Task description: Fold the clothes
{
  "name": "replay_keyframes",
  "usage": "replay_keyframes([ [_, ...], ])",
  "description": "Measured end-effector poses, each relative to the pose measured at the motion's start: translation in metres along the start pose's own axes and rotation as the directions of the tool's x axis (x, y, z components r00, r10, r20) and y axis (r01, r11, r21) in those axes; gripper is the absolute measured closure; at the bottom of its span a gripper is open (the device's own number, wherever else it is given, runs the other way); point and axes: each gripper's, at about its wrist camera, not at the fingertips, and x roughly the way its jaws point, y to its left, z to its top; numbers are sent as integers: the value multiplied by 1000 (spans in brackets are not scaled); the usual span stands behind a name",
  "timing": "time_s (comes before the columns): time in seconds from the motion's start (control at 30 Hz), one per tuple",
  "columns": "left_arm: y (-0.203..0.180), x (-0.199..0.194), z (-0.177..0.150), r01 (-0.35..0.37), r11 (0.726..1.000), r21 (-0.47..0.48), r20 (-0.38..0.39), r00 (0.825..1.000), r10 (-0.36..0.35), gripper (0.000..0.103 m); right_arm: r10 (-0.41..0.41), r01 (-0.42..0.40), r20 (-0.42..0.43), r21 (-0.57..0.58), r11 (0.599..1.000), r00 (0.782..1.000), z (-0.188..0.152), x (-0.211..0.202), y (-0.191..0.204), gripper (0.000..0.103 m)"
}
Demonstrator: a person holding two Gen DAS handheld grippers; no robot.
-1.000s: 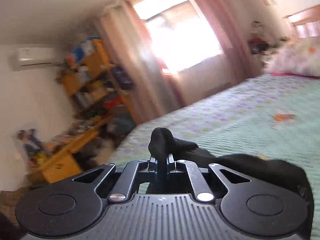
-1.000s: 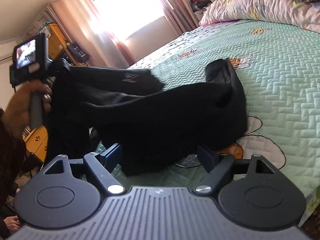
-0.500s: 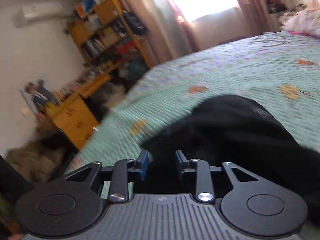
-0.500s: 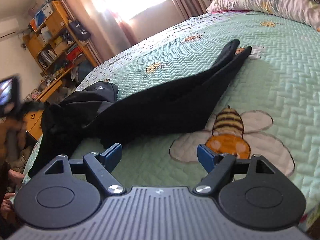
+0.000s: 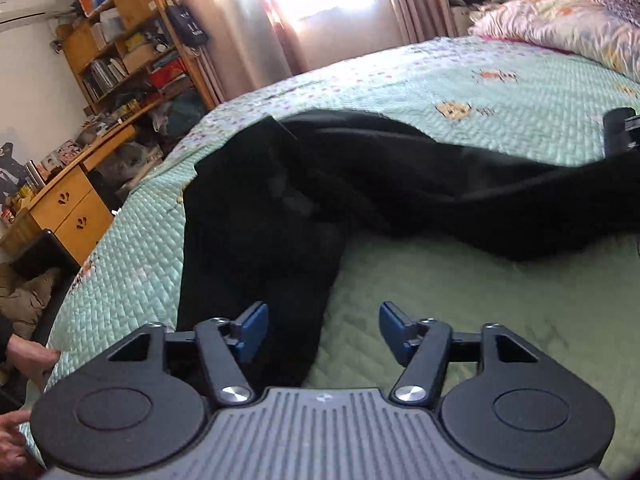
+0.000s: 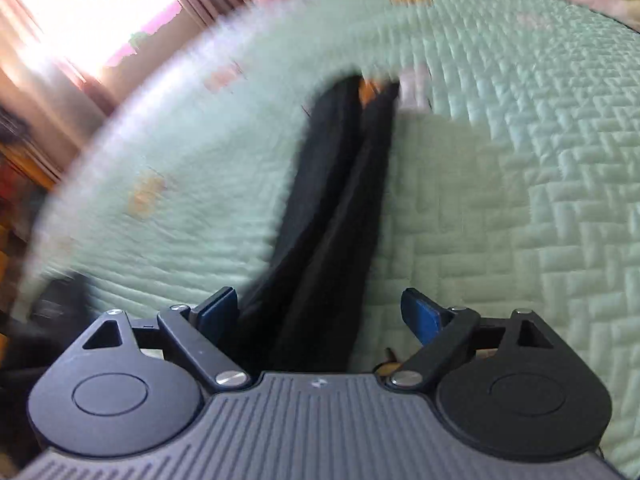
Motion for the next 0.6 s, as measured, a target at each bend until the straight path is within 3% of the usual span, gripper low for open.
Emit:
replay_keyframes([
  [0.07,4,0,-3,1,1000,-2,-14,1000,-1,27,50,-50,32,3,999,998,-7,0,5,14],
  [0.1,6,0,-4,0,1000,-3,-21,1000,0,27,75,-75,47,4,997,996,-10,0,8,32],
  [0.13,7,-1,-7,3,1000,-4,-29,1000,-4,27,101,-101,58,1,995,993,-13,-1,10,56],
  [0.2,7,-2,-11,8,1000,-10,-47,999,-9,27,140,-140,78,-4,990,987,-17,-11,10,83],
  [0.4,14,-8,-9,-22,999,-32,-25,999,21,20,281,-309,220,106,945,934,-10,-70,-34,87],
  [0.53,23,-12,-10,-65,996,-60,25,997,67,19,245,-306,397,98,947,885,-2,-119,-72,85],
  [0.57,26,-12,-12,-84,994,-67,38,996,86,18,219,-281,408,97,955,886,0,-121,-80,83],
  [0.6,28,-12,-15,-112,991,-70,51,992,116,16,188,-249,373,123,961,909,1,-116,-89,80],
])
